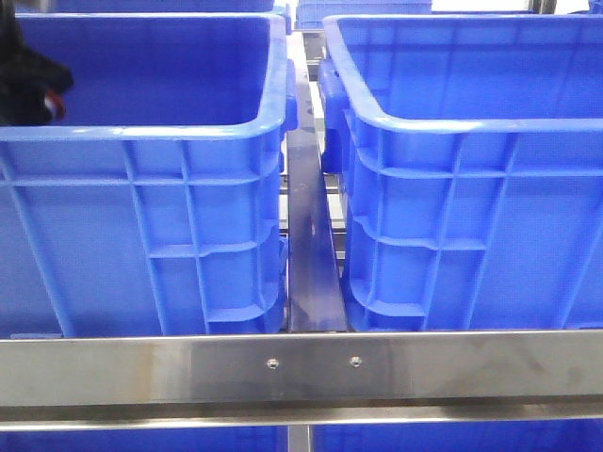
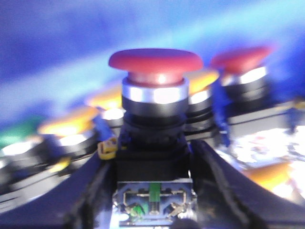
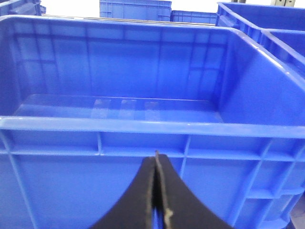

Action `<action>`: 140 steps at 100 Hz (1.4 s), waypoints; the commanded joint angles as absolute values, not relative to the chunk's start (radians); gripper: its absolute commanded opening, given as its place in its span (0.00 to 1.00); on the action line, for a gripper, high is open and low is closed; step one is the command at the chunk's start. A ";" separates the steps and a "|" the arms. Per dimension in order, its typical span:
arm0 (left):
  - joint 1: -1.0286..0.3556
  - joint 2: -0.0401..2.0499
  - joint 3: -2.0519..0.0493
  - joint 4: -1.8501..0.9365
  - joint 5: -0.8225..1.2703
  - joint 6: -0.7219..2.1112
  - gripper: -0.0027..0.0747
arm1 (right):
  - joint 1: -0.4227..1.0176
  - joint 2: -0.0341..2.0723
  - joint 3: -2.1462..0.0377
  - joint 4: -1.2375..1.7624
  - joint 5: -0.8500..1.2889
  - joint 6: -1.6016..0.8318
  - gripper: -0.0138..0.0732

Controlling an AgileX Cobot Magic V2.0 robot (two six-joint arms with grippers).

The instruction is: Pick red and yellow buttons and place in box

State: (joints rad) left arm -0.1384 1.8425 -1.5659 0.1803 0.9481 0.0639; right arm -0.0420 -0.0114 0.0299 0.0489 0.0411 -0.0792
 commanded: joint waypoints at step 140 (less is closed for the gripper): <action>-0.464 1.627 -1.596 -0.671 1.138 0.912 0.28 | -0.047 -0.033 0.013 0.041 -0.035 -0.080 0.08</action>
State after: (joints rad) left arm -0.4561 1.6793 -1.5659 -0.6074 1.1609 0.9109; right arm -0.0420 -0.0114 0.0299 0.0489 0.0411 -0.0792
